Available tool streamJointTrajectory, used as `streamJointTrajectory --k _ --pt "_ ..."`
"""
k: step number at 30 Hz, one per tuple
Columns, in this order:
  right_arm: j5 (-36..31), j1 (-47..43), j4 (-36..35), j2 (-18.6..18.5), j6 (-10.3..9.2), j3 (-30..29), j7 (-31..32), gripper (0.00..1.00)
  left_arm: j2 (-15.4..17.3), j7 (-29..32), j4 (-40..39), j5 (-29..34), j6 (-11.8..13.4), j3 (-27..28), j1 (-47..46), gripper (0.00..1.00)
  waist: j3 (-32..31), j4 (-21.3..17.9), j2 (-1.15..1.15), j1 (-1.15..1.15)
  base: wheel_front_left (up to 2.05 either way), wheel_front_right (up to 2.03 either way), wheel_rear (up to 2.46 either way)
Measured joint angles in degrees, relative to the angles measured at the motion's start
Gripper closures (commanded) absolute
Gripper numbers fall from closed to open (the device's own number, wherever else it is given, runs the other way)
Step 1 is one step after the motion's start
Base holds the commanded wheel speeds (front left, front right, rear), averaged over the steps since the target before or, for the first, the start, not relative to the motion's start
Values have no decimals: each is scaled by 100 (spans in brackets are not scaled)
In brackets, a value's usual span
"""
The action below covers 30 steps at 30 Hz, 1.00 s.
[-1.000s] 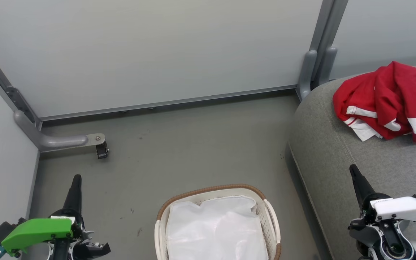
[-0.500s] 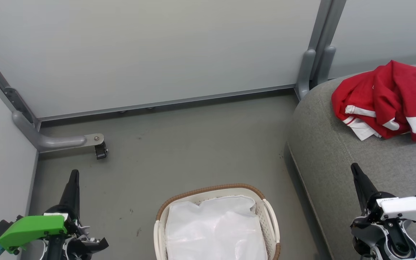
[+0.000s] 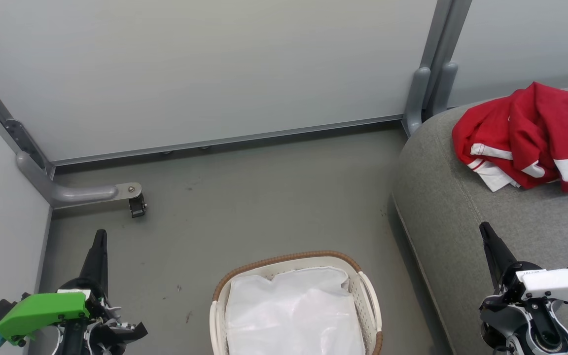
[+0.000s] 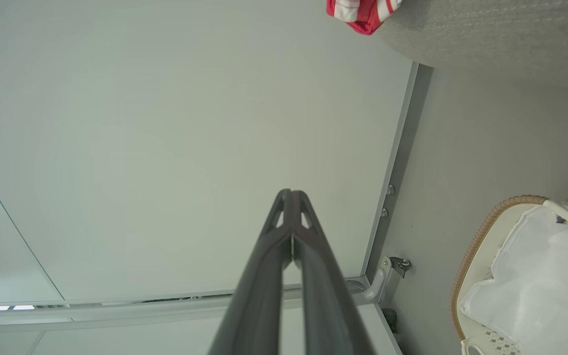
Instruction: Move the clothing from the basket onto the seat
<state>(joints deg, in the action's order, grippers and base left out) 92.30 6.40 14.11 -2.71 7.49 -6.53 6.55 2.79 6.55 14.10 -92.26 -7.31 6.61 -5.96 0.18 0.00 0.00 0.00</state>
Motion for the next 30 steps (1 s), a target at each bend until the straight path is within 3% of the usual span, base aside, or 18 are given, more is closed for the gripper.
streamJointTrajectory --k 30 --pt "0 0 0 0 0 -1 0 100 0 0 -1 0 0 0 0 100 0 0 0 0 0 0 0"
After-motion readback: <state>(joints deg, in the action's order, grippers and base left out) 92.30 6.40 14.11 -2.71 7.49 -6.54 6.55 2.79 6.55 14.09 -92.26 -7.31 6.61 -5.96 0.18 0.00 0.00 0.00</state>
